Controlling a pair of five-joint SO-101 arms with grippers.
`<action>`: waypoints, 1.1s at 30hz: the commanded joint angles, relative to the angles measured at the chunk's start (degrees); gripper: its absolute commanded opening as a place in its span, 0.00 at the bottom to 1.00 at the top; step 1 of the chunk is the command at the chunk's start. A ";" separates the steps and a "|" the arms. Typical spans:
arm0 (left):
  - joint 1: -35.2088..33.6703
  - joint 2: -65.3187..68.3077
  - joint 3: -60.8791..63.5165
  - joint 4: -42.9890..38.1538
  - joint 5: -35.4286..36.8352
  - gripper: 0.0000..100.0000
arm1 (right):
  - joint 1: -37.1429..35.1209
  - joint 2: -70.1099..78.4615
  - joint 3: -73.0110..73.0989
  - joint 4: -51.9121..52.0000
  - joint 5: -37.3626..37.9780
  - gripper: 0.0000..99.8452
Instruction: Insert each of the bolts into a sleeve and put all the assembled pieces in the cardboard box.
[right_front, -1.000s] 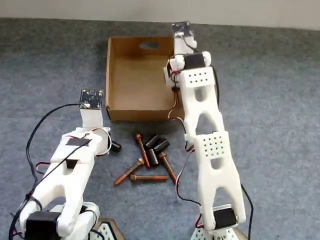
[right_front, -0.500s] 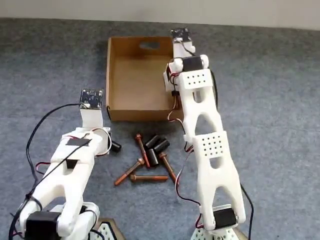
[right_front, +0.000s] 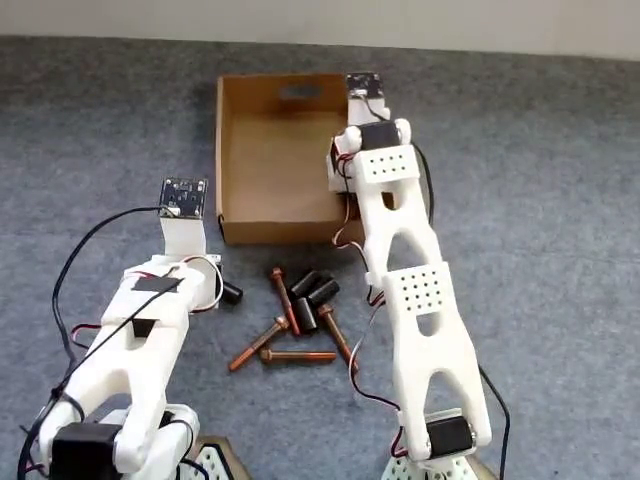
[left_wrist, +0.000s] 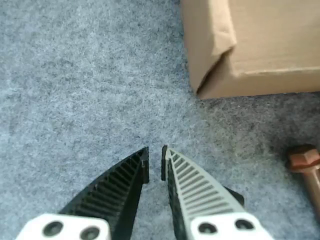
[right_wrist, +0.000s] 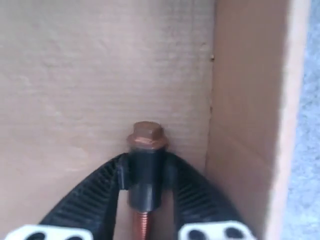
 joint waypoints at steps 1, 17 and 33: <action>1.01 0.04 -0.92 -0.97 -0.44 0.07 | 0.57 -1.71 -2.42 -0.57 0.00 0.20; 1.01 0.04 -1.01 -0.97 -0.44 0.07 | -0.40 -2.68 -16.92 4.44 0.09 0.01; 1.10 0.04 -1.01 -0.97 -0.44 0.07 | 7.60 -7.69 -16.31 4.62 3.96 0.17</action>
